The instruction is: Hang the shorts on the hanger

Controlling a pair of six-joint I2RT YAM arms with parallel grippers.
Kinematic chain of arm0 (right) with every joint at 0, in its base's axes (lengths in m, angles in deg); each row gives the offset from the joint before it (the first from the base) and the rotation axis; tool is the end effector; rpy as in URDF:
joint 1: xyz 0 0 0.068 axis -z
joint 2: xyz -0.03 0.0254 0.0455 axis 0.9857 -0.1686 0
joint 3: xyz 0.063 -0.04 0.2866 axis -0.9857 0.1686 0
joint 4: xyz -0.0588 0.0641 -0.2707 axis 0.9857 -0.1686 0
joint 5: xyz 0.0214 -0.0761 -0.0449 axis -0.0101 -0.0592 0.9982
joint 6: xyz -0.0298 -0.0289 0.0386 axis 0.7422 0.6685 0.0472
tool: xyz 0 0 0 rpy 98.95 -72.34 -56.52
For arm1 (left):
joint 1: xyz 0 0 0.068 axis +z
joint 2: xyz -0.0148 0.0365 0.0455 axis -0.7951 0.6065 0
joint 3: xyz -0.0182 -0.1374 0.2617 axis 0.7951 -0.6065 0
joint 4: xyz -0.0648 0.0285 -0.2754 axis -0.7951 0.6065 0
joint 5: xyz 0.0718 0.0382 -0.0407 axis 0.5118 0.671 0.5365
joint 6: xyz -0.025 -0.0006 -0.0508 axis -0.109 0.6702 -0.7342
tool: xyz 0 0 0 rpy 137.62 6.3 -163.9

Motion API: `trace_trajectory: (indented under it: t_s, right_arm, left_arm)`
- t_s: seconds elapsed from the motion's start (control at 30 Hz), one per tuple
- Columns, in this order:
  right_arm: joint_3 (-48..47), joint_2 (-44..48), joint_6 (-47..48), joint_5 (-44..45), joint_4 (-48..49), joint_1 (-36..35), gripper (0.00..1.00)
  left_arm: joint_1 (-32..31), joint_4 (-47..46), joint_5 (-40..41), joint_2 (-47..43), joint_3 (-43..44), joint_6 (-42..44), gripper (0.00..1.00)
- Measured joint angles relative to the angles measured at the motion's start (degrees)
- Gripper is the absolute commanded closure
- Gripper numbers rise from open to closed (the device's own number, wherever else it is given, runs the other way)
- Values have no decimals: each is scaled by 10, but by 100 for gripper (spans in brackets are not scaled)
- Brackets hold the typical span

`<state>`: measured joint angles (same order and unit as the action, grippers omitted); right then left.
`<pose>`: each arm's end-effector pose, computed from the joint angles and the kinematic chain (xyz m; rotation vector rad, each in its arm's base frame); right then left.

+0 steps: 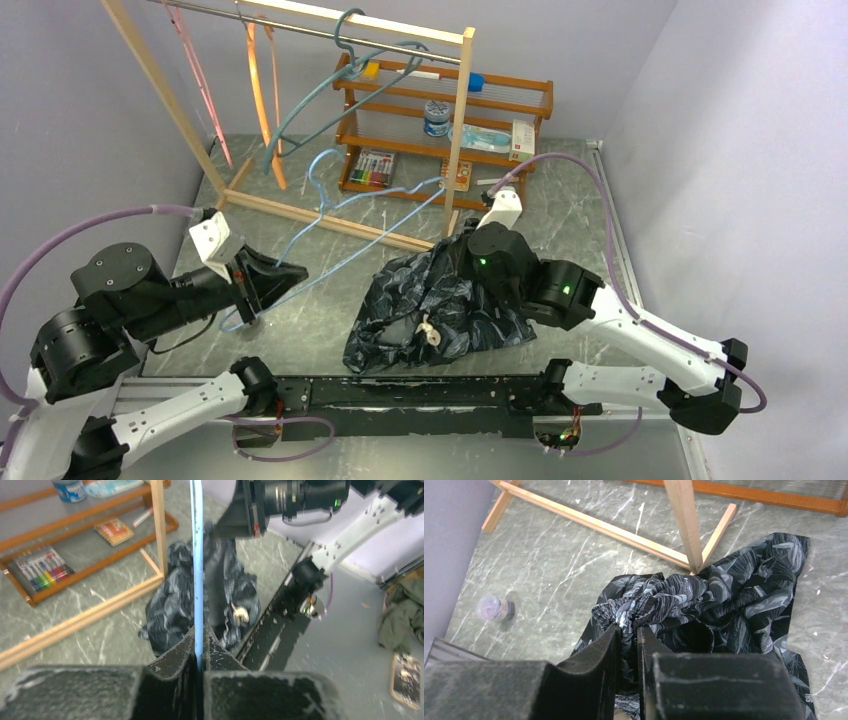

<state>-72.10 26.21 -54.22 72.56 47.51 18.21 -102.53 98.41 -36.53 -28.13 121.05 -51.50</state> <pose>0.1226 0.1833 0.3952 -0.0581 2.0398 0.4870 0.0340 -0.0479 0.5023 0.7103 1.6154 -0.8582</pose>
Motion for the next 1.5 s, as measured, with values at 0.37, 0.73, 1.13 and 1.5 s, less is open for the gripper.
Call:
trace_trajectory:
  t_s: [0.37, 0.73, 1.13, 1.5]
  right_arm:
    - [-13, -3, 2, -27, 1, 56, 100]
    - [-24, 11, 3, -39, 1, 60, 100]
    - [-23, 27, 3, -94, 30, 61, 100]
    - [-22, 30, 3, -210, 87, 61, 100]
  left_arm:
    - [0, 136, -81, 18, 21, 14, 93]
    - [0, 136, -116, 35, -25, 48, 93]
    - [0, 53, -116, 10, -122, 80, 93]
    - [0, -95, -114, -11, -233, 88, 93]
